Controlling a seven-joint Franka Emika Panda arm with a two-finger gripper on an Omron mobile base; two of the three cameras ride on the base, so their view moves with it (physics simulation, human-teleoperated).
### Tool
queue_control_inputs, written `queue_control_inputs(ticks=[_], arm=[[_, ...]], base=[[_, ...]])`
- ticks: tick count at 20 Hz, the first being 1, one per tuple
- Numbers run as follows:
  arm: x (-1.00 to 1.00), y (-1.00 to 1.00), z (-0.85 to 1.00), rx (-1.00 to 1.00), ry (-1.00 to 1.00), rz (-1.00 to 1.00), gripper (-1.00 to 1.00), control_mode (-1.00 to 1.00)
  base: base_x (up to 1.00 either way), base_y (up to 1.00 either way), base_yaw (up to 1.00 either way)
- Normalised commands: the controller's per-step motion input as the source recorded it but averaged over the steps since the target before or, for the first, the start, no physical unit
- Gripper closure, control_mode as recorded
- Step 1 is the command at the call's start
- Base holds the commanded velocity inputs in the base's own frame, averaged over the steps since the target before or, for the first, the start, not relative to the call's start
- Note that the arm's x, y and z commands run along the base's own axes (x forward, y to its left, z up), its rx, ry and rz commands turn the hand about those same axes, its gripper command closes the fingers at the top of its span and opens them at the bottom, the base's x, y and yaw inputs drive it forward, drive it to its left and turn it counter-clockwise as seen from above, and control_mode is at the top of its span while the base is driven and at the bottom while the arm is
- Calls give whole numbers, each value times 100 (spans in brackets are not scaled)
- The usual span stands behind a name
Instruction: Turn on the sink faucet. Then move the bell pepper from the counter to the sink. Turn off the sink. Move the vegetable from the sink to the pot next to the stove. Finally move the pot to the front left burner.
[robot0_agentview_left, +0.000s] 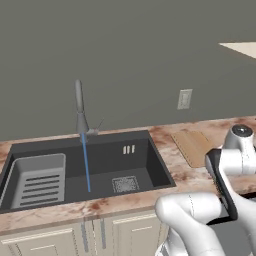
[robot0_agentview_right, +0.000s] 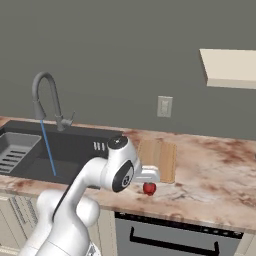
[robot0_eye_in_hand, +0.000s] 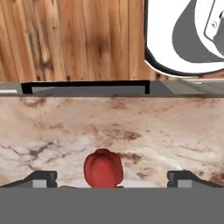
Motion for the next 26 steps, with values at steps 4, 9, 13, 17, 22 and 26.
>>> queue_control_inputs(ticks=[4, 9, 13, 17, 22, 26], arm=[[20, -5, -23, 0, 0, 0, -100, -100], [23, -11, -13, 0, 0, 0, -100, -100], [21, -10, -9, 0, 0, 0, -100, -100], [16, -10, -11, 0, 0, 0, -100, -100], [11, -3, -15, 0, 1, 0, -100, -100], [0, -6, -16, 0, 0, 0, -100, -100]], base=[[0, 0, 0], [0, 0, 0], [0, 0, 0], [0, 0, 0], [0, 0, 0], [0, 0, 0]])
